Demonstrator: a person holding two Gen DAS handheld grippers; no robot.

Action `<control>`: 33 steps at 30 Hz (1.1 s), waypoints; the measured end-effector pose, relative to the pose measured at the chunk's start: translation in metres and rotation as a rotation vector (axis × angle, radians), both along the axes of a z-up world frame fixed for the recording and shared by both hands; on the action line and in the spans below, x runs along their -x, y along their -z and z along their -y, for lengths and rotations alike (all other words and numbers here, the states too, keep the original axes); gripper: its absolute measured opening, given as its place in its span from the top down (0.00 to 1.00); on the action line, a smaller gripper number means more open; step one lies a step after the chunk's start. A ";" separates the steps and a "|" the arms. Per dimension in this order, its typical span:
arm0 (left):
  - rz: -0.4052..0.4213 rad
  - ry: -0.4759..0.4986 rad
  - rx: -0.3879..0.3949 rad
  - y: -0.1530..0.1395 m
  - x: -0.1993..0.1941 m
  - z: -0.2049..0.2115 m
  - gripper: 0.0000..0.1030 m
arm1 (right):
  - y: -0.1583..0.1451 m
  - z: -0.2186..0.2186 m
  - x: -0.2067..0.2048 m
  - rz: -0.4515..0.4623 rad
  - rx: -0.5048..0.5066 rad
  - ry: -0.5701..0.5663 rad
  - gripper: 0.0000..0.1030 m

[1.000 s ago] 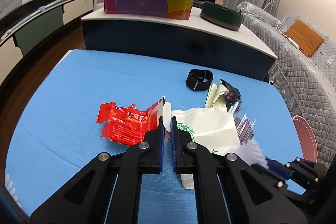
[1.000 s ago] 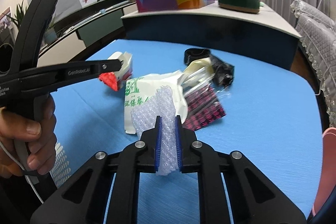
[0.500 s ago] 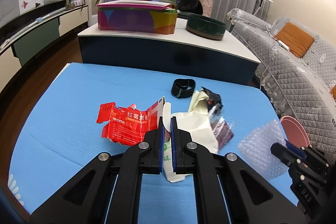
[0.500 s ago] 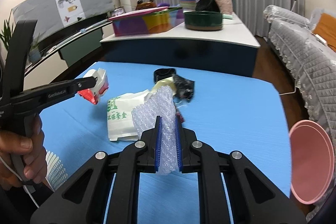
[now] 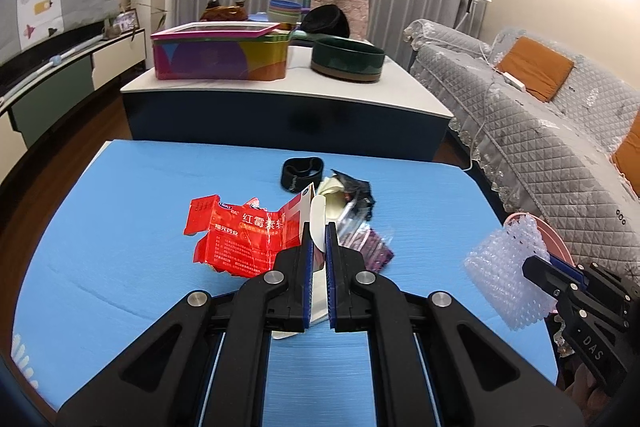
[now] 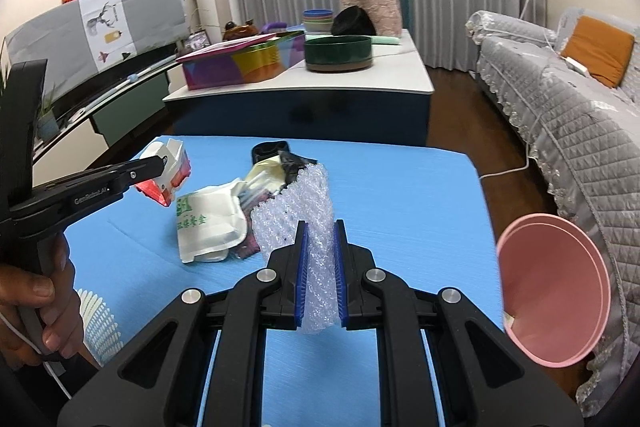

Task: Collect trash
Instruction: 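Carry the red packet and foam net over the pink bin with both tools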

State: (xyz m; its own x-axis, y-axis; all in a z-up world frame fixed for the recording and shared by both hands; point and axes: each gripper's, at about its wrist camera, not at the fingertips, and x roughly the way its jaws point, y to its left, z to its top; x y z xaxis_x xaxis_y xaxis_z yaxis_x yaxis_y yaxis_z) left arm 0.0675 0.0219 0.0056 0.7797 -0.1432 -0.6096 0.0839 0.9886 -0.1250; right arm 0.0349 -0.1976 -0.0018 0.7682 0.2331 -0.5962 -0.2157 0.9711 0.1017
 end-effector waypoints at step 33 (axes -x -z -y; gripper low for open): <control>0.039 0.223 0.007 -0.009 0.008 0.106 0.95 | -0.011 0.089 0.013 0.016 -0.021 0.207 0.88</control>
